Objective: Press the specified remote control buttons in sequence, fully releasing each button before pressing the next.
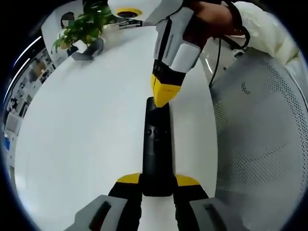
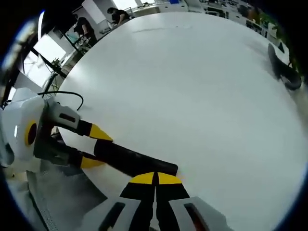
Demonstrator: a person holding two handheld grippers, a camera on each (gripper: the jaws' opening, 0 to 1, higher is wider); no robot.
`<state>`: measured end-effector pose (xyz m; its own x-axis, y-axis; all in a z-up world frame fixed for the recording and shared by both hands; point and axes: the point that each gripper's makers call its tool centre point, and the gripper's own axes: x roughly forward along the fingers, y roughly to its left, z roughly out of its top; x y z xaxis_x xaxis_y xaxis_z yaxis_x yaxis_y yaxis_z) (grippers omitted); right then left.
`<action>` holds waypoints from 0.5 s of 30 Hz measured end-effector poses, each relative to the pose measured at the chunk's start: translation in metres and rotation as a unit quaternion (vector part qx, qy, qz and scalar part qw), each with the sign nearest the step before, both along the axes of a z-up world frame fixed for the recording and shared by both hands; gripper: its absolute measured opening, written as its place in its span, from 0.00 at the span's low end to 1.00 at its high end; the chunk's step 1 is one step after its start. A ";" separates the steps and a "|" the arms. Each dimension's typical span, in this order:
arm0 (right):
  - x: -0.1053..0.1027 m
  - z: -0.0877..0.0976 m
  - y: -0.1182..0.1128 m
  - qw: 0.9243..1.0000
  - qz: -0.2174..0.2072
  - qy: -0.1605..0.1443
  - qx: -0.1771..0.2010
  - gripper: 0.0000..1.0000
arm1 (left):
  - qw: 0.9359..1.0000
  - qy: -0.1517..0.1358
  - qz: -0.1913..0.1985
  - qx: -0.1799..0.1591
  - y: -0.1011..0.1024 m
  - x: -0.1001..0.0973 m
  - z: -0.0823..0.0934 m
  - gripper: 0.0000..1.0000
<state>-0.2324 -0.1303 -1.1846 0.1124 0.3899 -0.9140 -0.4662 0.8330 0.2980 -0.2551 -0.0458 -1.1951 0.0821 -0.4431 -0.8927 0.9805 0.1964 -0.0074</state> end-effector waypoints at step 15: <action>0.002 -0.001 -0.002 0.997 -0.066 0.047 0.017 0.00 | 1.000 -0.004 -0.006 -0.011 0.001 0.000 0.001 0.24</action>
<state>-0.2303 -0.1320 -1.1859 0.0792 0.4088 -0.9092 -0.3216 0.8737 0.3649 -0.2554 -0.0452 -1.1945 0.0843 -0.4628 -0.8824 0.9828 0.1847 -0.0030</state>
